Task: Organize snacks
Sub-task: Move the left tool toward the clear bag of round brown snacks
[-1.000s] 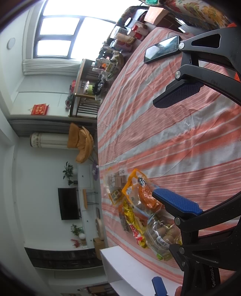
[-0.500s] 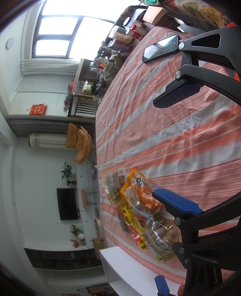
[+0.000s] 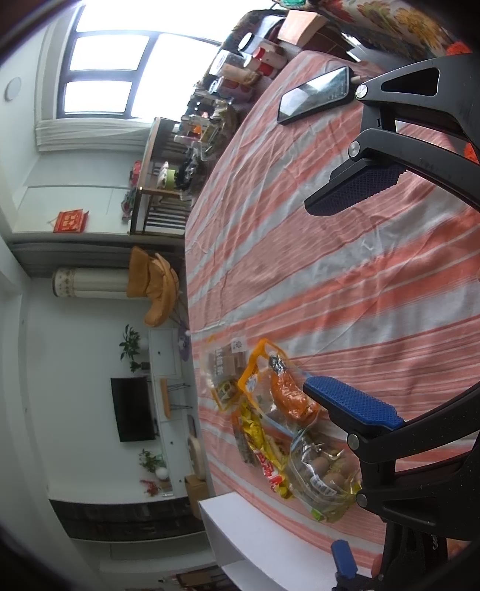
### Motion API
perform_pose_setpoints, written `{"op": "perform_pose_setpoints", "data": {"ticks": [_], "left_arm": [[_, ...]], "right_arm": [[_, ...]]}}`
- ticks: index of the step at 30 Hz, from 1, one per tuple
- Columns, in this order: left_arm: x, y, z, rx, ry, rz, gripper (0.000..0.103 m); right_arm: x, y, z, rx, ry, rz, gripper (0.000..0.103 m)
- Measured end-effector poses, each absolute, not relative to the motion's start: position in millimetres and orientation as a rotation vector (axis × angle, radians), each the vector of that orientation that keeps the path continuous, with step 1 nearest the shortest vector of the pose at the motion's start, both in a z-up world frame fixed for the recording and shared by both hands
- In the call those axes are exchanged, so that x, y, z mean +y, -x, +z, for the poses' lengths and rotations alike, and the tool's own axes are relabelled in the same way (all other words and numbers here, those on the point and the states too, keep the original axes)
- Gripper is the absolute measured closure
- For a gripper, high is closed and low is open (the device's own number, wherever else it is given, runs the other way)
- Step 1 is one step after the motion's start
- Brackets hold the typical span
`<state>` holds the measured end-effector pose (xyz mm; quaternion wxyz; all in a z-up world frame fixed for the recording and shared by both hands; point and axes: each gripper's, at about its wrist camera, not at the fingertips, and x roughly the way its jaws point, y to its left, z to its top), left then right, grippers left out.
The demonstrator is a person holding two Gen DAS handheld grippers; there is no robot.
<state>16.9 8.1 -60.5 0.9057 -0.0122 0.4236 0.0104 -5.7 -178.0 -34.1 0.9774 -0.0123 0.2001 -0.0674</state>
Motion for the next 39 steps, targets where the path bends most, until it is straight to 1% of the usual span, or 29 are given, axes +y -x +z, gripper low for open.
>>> {"op": "perform_pose_setpoints", "data": {"ticks": [5,15,22,39], "left_arm": [[17,-22,-77,0.948,0.063,0.026,0.0],[19,-26,-98,1.034,0.067,0.002,0.0],[10,-28,-101,1.039,0.016,0.006,0.0],[11,-27,-101,1.024,0.009,-0.002,0.0]], "right_arm": [[-178,6,-34,0.404,0.025,-0.136,0.012],[-183,4,-34,0.423,0.003,-0.135,0.012],[-185,0,-34,0.436,-0.003,-0.133,0.012],[-189,-3,-35,0.458,-0.025,-0.133,0.012]]}}
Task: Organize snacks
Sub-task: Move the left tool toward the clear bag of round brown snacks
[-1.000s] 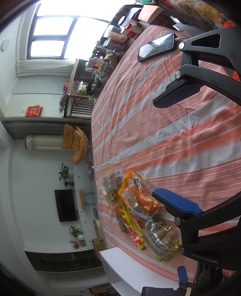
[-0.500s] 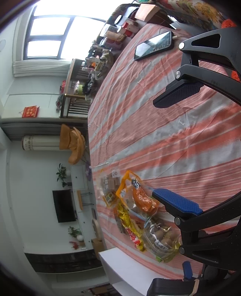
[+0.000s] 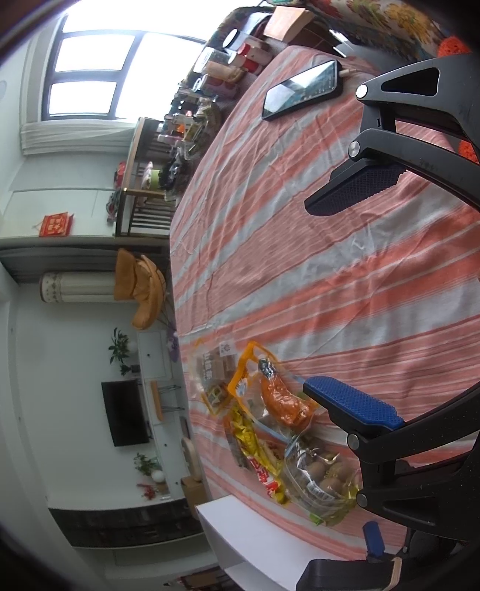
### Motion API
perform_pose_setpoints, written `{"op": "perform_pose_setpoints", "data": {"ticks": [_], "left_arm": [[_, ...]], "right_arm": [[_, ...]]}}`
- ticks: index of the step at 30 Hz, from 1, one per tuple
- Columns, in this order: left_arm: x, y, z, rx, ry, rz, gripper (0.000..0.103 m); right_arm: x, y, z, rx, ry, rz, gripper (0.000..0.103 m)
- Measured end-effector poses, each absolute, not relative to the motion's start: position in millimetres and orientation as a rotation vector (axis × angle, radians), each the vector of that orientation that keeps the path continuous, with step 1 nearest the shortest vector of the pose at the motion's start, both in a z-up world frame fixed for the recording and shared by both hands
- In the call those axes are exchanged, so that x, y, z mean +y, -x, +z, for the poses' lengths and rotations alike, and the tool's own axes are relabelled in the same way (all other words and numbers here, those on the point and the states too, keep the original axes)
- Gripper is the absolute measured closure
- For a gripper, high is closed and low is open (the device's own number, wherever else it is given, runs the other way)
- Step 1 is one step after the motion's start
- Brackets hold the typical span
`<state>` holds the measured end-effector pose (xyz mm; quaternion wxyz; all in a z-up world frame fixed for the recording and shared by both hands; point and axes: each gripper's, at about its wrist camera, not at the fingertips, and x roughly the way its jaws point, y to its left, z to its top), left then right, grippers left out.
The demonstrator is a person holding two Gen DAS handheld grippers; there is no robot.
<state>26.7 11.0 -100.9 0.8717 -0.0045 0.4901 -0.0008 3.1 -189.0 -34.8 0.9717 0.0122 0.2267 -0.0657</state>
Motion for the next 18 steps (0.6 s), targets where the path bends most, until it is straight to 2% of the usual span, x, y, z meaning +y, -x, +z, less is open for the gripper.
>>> {"op": "perform_pose_setpoints", "data": {"ticks": [18], "left_arm": [[11.7,-32.4,-100.5,1.053,-0.001,-0.027,0.0]], "right_arm": [[-188.7,-3.7,-34.9,0.461,-0.027,-0.132,0.012]]}}
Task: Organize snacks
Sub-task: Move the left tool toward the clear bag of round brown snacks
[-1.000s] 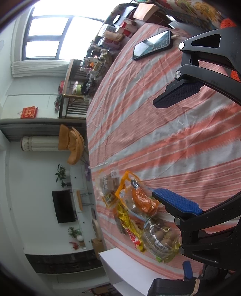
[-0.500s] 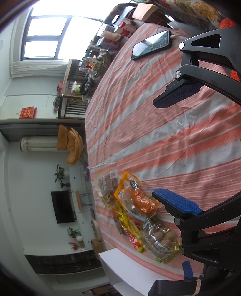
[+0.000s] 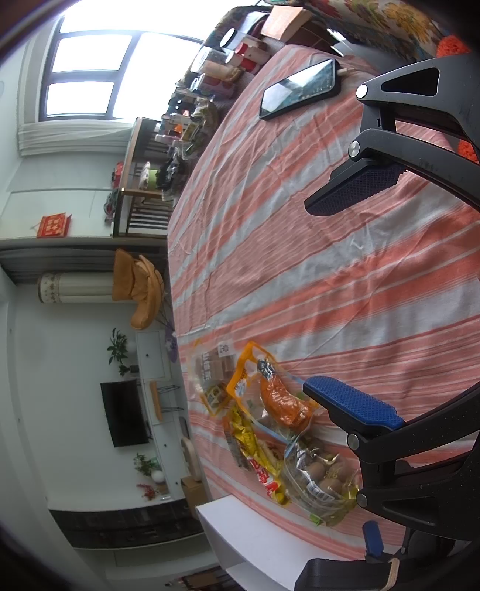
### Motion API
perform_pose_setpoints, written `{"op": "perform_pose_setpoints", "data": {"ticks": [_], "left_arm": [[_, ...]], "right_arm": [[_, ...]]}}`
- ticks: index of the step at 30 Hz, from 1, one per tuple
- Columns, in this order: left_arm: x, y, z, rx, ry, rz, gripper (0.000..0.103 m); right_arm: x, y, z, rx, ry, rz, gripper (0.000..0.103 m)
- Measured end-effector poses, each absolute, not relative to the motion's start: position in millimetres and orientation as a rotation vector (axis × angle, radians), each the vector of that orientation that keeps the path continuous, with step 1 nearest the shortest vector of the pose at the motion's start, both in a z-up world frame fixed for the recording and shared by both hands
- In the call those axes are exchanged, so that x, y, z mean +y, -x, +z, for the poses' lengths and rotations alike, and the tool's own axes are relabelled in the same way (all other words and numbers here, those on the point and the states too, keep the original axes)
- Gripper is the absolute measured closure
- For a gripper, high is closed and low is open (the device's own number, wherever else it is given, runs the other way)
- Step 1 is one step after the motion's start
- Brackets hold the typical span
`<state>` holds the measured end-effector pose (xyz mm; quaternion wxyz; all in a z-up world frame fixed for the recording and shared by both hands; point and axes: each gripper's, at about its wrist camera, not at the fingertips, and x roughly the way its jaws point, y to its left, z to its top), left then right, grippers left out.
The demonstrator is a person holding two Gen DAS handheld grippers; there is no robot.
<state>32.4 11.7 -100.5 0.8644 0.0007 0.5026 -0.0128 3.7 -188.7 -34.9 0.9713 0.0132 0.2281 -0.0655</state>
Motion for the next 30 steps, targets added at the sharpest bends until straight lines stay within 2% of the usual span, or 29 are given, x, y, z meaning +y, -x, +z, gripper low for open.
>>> {"op": "perform_pose_setpoints", "data": {"ticks": [9,19,24,28,30], "left_arm": [[30,-48,-98,1.056,0.068,-0.043,0.0],[29,-39,-104,0.988,-0.026,-0.072,0.0],[28,-36,-103,0.981,-0.023,-0.071,0.0],[28,-35,-103,0.969,-0.027,-0.081,0.0],[29,-35,-103,0.968,-0.029,-0.088,0.0]], "right_arm": [[-191,-5,-36,0.474,-0.048,-0.124,0.012],[-234,-25,-62,0.642,-0.314,-0.072,0.012],[-193,-60,-67,0.747,-0.185,0.099,0.012],[-131,-104,-89,0.865,0.062,0.195,0.013],[-118,-112,-91,0.834,0.102,0.185,0.013]]}}
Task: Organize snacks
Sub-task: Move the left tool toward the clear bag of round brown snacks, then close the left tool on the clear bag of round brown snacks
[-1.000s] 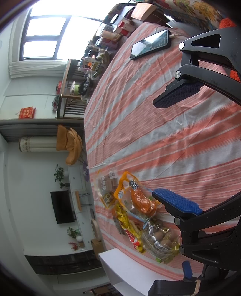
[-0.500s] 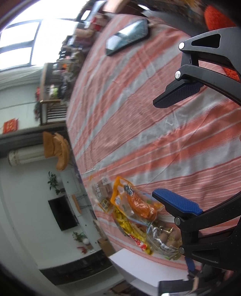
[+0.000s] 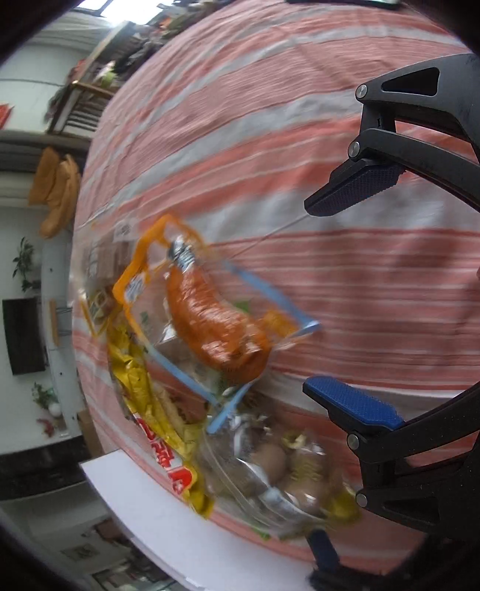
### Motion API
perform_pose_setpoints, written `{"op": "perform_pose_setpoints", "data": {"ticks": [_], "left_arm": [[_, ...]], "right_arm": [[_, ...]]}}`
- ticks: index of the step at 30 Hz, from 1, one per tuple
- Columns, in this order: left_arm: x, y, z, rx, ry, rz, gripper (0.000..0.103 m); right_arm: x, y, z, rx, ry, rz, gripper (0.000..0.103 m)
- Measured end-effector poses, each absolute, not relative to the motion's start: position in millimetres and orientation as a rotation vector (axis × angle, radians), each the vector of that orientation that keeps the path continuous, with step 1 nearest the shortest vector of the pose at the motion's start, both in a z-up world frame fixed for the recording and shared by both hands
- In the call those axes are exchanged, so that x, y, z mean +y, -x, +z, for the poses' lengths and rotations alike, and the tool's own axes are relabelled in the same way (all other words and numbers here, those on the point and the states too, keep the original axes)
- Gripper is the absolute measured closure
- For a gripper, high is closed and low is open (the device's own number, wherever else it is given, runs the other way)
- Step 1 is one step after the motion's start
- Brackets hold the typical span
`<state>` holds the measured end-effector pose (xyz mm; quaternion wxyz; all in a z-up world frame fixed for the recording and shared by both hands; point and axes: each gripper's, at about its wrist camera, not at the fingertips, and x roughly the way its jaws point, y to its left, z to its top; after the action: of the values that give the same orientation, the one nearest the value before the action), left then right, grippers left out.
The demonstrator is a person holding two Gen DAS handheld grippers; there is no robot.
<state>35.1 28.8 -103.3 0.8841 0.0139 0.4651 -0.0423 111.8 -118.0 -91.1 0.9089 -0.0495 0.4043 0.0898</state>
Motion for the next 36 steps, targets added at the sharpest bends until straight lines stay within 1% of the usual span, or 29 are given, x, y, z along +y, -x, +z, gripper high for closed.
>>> {"op": "perform_pose_setpoints", "data": {"ticks": [2,4,8,11,18,23,31,33,35,36], "left_arm": [[29,-35,-103,0.967,-0.03,-0.089,0.0],[29,-35,-103,0.966,-0.029,-0.089,0.0],[28,-36,-103,0.964,-0.027,-0.082,0.0],[27,-36,-103,0.965,-0.025,-0.076,0.0],[27,-37,-103,0.965,-0.026,-0.076,0.0],[27,-37,-103,0.965,-0.025,-0.076,0.0],[27,-37,-103,0.968,-0.026,-0.078,0.0],[27,-37,-102,0.994,-0.026,-0.085,0.0],[30,-35,-95,1.02,0.023,-0.143,0.0],[33,-32,-85,1.001,0.06,-0.189,0.0]], "right_arm": [[-128,-116,-88,0.795,0.03,0.144,0.013],[-160,-113,-87,0.783,-0.088,0.014,0.013],[-217,-84,-92,0.759,-0.198,-0.134,0.013],[-234,-63,-82,0.711,-0.324,-0.111,0.013],[-207,-75,-86,0.77,-0.165,-0.123,0.011],[-199,-94,-99,0.787,-0.074,-0.16,0.011],[-200,-95,-99,0.786,-0.075,-0.159,0.011],[-200,-95,-99,0.785,-0.075,-0.159,0.011],[-199,-95,-99,0.785,-0.075,-0.158,0.011],[-199,-95,-99,0.785,-0.075,-0.159,0.011]]}}
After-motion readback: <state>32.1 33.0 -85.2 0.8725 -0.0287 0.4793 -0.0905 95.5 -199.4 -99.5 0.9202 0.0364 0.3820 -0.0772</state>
